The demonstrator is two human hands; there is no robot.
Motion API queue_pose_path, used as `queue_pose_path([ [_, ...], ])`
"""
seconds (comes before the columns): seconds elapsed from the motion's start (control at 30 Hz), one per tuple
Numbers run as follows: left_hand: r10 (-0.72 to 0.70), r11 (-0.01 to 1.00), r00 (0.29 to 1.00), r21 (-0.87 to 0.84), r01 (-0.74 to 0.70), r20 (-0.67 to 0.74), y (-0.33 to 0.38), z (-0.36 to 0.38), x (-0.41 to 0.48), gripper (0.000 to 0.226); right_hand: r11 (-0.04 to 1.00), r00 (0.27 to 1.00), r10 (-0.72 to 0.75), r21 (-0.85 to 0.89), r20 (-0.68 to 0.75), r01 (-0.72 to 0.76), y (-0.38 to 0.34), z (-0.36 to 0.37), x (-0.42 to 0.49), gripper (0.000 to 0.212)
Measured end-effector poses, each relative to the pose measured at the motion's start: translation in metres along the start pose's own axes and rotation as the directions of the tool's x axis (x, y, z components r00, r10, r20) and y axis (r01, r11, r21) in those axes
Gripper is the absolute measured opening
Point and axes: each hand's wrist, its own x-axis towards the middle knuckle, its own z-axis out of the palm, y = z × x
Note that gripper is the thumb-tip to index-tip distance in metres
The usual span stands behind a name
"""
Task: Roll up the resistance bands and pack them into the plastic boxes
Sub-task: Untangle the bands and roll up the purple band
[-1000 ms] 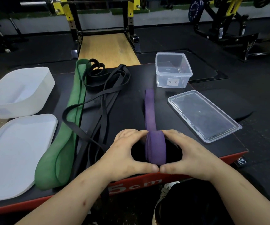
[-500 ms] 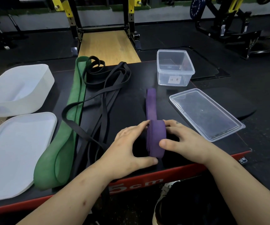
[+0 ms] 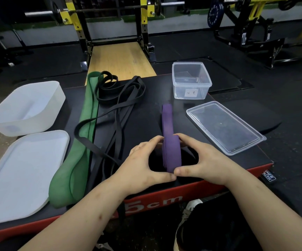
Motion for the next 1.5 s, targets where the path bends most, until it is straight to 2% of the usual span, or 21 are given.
queue_pose_path([
  [0.1,0.016,0.997,0.999,0.071,-0.020,0.045,0.001,-0.001,-0.005,0.088,0.999,0.999,0.034,-0.010,0.017,-0.033,0.000,0.000,-0.007,0.106],
  [0.2,0.035,0.990,0.997,0.133,-0.044,0.075,0.002,0.001,-0.012,0.101,1.000,0.999,0.019,-0.017,0.051,-0.018,0.003,0.003,-0.014,0.108],
  [0.3,0.033,0.990,0.994,0.135,-0.047,0.102,0.002,0.000,-0.014,0.103,0.996,0.999,-0.019,-0.083,0.047,0.023,0.003,0.001,-0.013,0.094],
  [0.37,0.031,0.988,0.993,0.146,-0.048,0.116,0.001,-0.002,-0.010,0.109,0.996,0.998,0.010,-0.087,0.056,-0.005,0.000,-0.001,-0.006,0.080],
  [0.53,0.029,0.988,0.992,0.148,-0.047,0.121,0.005,-0.004,0.003,0.119,0.996,0.995,0.081,-0.043,0.061,-0.079,0.005,-0.004,0.018,0.079],
  [0.67,0.009,0.993,0.994,0.120,-0.023,0.113,0.005,-0.004,0.010,0.116,0.991,0.992,0.116,-0.065,0.044,-0.113,0.006,-0.006,0.023,0.092],
  [0.77,0.014,0.994,0.996,0.104,-0.023,0.090,0.005,-0.006,0.013,0.111,0.997,0.997,0.072,0.038,0.003,-0.072,0.009,-0.008,0.019,0.091],
  [0.83,0.016,0.995,0.997,0.092,-0.023,0.071,0.006,-0.007,0.015,0.107,0.997,0.997,0.033,0.071,0.066,-0.038,0.010,-0.012,0.014,0.098],
  [0.93,0.015,0.996,0.998,0.092,-0.021,0.057,0.007,-0.010,0.017,0.104,1.000,0.993,0.012,0.008,0.121,-0.013,0.009,-0.012,0.009,0.113],
  [1.07,0.005,0.994,0.998,0.108,-0.012,0.069,0.008,-0.011,0.013,0.104,1.000,0.998,-0.004,0.011,0.057,0.003,0.006,-0.009,0.004,0.111],
  [1.33,-0.006,0.993,0.989,0.121,-0.011,0.146,0.004,-0.005,-0.002,0.113,0.999,0.997,-0.037,-0.034,0.073,0.039,0.004,-0.006,-0.013,0.096],
  [1.5,0.015,0.996,0.992,0.081,-0.026,0.124,0.004,-0.007,0.004,0.110,0.994,0.997,0.029,-0.105,0.072,-0.022,0.006,-0.010,0.007,0.100],
])
